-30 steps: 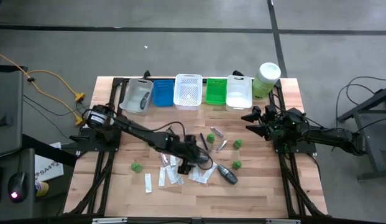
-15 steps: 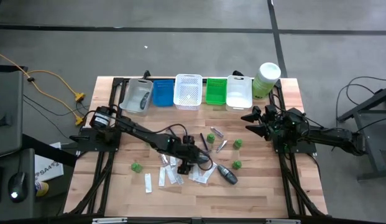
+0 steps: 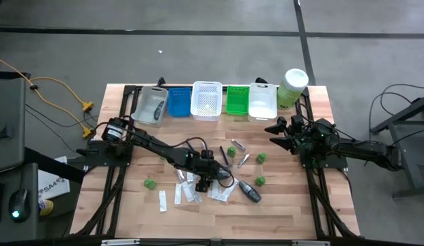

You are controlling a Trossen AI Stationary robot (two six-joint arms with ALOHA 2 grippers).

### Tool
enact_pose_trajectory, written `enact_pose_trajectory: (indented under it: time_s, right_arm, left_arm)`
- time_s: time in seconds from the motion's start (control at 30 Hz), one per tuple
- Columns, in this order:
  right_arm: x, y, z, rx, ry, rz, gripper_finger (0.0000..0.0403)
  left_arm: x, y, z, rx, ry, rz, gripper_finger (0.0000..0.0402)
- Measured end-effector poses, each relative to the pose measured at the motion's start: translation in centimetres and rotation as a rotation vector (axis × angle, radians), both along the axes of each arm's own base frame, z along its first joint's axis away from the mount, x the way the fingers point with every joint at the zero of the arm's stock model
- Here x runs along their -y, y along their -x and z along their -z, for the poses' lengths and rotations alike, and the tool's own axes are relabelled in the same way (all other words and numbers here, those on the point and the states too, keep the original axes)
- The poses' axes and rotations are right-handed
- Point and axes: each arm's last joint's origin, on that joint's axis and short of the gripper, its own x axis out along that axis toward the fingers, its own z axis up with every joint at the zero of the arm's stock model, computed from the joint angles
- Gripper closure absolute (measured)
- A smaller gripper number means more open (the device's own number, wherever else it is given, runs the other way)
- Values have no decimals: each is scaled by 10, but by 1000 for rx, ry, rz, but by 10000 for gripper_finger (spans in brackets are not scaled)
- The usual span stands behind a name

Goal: Pick & Place Travel size toiletries
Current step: Put the left deodorant into the gray bin

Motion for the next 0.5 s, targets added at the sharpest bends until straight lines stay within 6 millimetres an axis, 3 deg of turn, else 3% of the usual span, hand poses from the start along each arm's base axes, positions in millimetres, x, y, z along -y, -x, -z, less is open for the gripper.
enact_pose_trajectory:
  time_s: [0.33,0.5]
  right_arm:
    - [0,0,0,0,0,0,110]
    - [0,0,0,-1,0,0,110]
  left_arm:
    - [2,-1,0,1,53,13,206]
    - [1,0,-2,3,56,14,209]
